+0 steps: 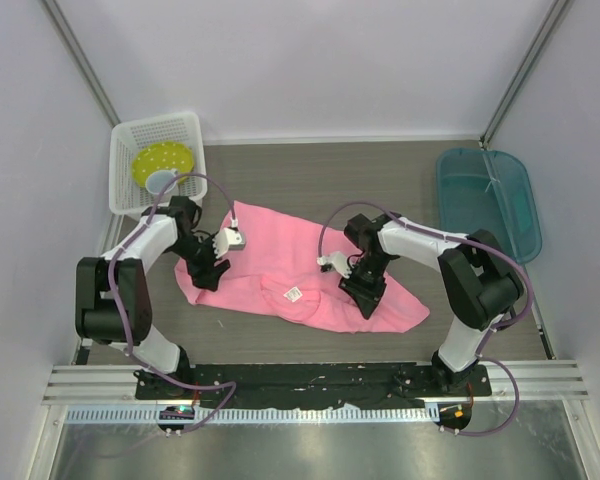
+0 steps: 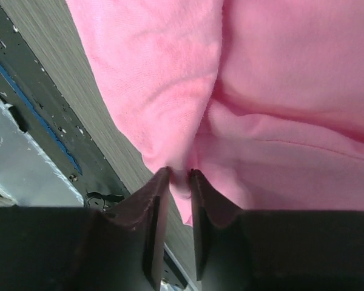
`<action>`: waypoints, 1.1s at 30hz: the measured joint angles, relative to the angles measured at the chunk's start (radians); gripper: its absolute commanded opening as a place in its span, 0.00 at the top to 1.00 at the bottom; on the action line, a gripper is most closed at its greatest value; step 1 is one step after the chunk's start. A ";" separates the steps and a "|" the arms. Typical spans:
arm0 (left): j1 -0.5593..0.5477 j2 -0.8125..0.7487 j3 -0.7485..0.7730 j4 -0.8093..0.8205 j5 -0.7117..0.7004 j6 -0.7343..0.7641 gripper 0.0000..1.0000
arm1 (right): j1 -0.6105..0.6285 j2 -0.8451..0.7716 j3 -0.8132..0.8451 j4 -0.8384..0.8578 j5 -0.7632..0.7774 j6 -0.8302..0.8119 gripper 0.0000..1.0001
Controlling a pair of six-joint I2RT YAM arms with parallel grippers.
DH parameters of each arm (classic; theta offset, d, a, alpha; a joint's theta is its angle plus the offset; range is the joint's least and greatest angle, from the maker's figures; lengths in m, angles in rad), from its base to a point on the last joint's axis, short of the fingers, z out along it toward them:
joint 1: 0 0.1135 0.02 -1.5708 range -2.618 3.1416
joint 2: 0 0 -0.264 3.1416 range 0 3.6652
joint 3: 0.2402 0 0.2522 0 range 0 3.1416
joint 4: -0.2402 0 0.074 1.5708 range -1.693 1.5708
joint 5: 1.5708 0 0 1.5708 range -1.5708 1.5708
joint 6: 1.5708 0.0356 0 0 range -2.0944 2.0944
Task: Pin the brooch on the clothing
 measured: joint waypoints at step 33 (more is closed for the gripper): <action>-0.003 0.155 0.040 -0.099 0.049 0.252 0.60 | 0.000 0.000 -0.011 -0.005 0.001 -0.005 0.99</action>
